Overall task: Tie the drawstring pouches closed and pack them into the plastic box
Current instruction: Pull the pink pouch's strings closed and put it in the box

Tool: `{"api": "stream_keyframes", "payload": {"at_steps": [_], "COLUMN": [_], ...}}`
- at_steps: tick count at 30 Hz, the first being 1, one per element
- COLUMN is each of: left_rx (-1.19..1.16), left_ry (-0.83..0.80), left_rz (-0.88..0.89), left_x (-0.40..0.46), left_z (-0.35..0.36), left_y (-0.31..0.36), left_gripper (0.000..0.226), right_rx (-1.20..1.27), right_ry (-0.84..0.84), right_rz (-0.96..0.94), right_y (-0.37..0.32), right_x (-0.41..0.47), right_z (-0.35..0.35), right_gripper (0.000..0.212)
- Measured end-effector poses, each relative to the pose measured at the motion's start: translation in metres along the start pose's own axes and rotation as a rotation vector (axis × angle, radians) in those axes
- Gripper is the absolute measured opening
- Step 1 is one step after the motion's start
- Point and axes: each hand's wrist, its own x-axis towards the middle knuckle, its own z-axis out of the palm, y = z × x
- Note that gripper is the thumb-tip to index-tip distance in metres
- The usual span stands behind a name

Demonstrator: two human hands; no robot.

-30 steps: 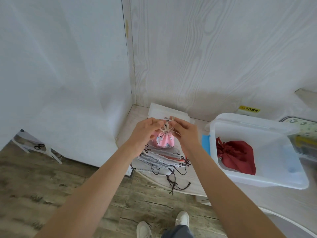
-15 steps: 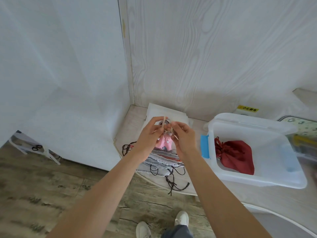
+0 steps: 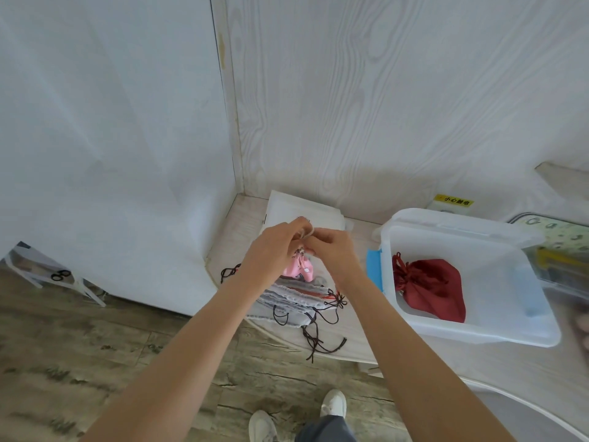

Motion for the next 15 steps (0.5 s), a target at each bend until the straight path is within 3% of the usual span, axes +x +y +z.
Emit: {"api": "stream_keyframes", "payload": {"at_steps": [3, 7, 11, 15], "left_rx": [0.103, -0.215, -0.384, -0.539], "left_ry": [-0.027, 0.066, 0.043, 0.015], "left_rz": [0.010, -0.181, -0.301, -0.357], "left_x": [0.001, -0.001, -0.003, -0.002], "left_z": [-0.006, -0.005, -0.002, -0.003], "left_y": [0.007, 0.009, 0.010, 0.005], "left_gripper": [0.017, 0.034, 0.031, 0.029], "right_rx": [-0.031, 0.358, 0.689, 0.631], "right_ry": [0.043, 0.148, 0.054, -0.129], "right_rz": [-0.011, 0.125, 0.197, 0.141], "right_y": [-0.001, -0.003, 0.002, 0.003], "right_x": [-0.001, -0.001, -0.006, -0.007], "right_z": [0.002, 0.007, 0.004, -0.009], "right_gripper": [0.026, 0.016, 0.013, 0.019]}}
